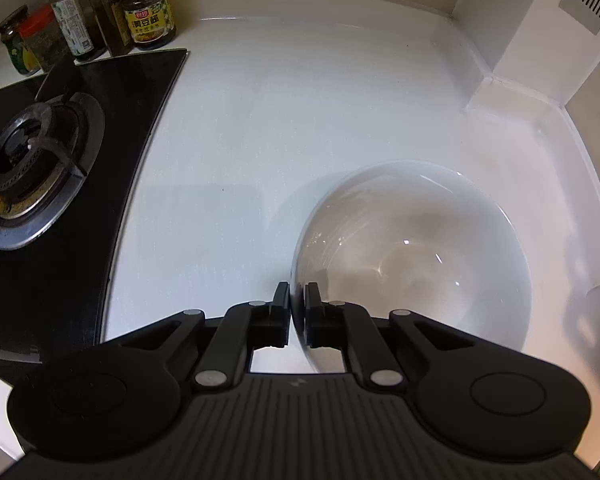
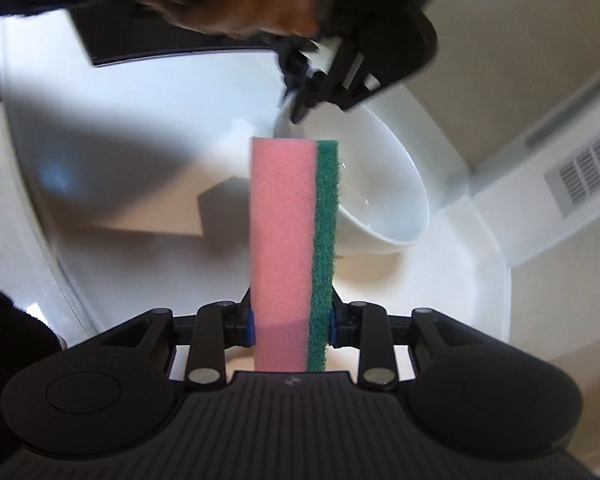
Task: Clean bowl
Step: 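Turn the bowl with the left gripper while the right gripper wipes the sponge along its outside, then hold the bowl with the left gripper while the right gripper scrubs its inside with the sponge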
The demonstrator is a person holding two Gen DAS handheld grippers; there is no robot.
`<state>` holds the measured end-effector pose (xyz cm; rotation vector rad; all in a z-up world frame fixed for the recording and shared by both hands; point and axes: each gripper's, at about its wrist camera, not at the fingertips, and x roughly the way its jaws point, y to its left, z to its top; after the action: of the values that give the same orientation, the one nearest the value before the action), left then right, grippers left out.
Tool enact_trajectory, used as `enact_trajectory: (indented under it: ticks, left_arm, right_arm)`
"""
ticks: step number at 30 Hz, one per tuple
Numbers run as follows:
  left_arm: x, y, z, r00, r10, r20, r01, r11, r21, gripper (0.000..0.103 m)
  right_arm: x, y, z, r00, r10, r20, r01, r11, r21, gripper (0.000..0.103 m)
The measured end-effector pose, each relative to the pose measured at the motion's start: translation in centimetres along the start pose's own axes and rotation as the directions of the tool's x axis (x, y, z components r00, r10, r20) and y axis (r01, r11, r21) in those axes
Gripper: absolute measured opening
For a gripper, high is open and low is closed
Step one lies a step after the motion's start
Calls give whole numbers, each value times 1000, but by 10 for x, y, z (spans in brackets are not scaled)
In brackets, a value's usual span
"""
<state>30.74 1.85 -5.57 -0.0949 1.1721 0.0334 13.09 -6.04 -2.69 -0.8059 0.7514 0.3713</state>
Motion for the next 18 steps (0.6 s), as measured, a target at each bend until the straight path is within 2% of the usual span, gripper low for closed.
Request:
enact_trajectory:
  ticks: [3,6,7,11,15,18]
  left_arm:
    - [-3,-1,-8,1000,-9,-20,9,1000,-8,14]
    - [-4,-2,-11,999,-25,-44,24,999,-24,14]
    - [-5,-2,-13,996,-48,-80,46,998,-34,15]
    - [-5,-2,-18,985,-92,-144,87,995,-43,20]
    - [5,11,9,957,-158,-245,152,987,-44,16]
    - [7,14,31,955,-172,-240,173,985,-17,15]
  right_arm:
    - [10,-29,-6,998,-38,-46,40,998,51,26]
    - [23,-61,-12,995,-63,-76,70,994,89,26]
    - [29,-72,-13,996,-52,-72,59,993,102,26]
    - [50,-98,-10,998,-14,-61,22,991,133,26]
    - [68,-120,-7,997,71,-42,-59,969,240,26]
    - [76,-132,-4,992,118,-41,-101,952,288,26]
